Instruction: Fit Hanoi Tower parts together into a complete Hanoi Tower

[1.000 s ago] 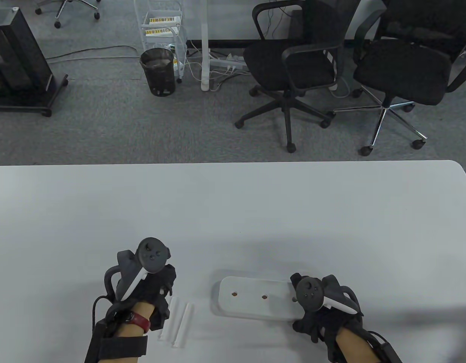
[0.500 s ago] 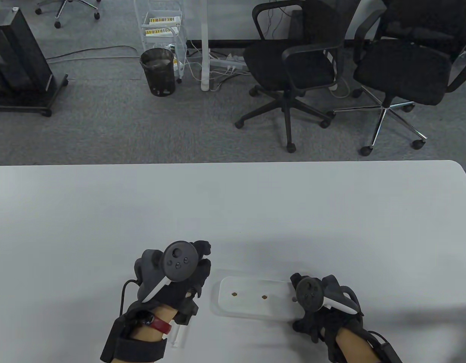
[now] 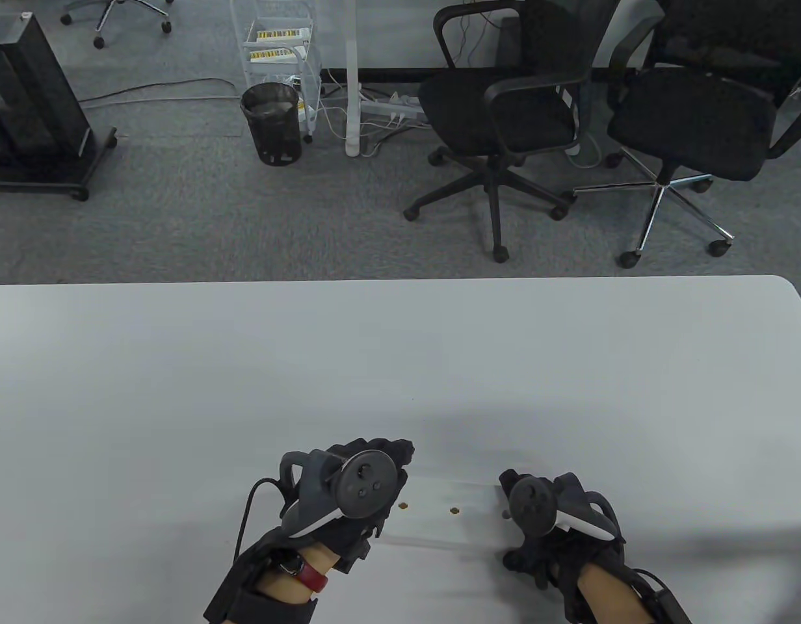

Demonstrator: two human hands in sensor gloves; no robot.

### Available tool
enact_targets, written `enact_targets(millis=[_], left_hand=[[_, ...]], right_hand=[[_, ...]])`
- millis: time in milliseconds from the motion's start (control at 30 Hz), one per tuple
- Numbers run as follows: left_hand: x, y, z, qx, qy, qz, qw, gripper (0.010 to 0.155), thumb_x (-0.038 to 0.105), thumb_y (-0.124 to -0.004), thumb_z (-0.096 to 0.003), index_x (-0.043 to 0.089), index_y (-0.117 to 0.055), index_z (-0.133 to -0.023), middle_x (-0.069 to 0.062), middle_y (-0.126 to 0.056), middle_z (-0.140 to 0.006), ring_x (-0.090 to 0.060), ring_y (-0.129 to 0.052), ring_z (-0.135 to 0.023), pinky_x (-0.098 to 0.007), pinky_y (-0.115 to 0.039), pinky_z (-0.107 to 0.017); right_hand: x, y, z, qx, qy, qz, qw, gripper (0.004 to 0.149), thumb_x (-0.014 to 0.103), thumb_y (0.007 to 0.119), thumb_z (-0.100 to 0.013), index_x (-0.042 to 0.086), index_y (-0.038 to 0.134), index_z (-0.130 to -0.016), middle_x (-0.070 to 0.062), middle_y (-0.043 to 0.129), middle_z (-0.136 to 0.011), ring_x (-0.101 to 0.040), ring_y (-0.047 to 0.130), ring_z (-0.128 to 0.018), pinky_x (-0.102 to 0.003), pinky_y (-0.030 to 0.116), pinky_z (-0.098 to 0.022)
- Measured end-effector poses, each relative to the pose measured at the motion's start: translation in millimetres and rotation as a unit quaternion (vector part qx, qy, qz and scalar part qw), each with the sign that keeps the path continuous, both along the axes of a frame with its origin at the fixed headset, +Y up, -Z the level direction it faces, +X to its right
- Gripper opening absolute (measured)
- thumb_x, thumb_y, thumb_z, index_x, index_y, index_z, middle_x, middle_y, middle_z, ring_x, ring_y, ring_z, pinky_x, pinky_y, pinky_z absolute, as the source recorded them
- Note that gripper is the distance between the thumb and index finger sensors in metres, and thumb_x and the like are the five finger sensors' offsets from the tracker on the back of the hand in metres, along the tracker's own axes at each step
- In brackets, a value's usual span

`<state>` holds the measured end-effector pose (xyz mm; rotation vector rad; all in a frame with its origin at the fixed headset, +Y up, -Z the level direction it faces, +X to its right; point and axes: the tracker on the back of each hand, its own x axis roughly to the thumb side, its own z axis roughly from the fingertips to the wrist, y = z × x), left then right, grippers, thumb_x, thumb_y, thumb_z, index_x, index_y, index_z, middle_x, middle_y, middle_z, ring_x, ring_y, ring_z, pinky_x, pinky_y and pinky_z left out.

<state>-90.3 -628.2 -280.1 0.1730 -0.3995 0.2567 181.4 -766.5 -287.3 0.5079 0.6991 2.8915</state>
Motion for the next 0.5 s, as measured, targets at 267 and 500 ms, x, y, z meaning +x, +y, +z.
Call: enact_targets(millis=[267,500], left_hand=[[15.9,-22.4,-3.1,-0.016,-0.009,-0.032,0.999,0.045,0.033,-0.094,-0.0386,0.023,-0.090,-0.082,-0.004,-0.104,-0.073,-0.027,-0.106,-0.044,-0.044,-0.087,-0.042],[16.0,-36.2,-5.6,-0.020,-0.004,-0.041,0.999,0.046,0.033,-0.093,-0.0389,0.023,-0.089,-0.083,-0.004,-0.103,-0.074,-0.027,-0.106,-0.044,-0.044,-0.087,-0.043]], right_hand=[[0.4,-0.3,-0.1,0.000,0.000,0.000,1.000,0.112,0.045,0.087,-0.033,0.016,0.000,-0.096,-0.025,0.013,-0.107,-0.051,0.024,-0.098,-0.066,0.031,-0.071],[0.8,-0.7,-0.3,0.000,0.001,0.001,1.000,0.112,0.045,0.087,-0.034,0.016,-0.001,-0.096,-0.024,0.013,-0.107,-0.051,0.024,-0.098,-0.066,0.031,-0.071]])
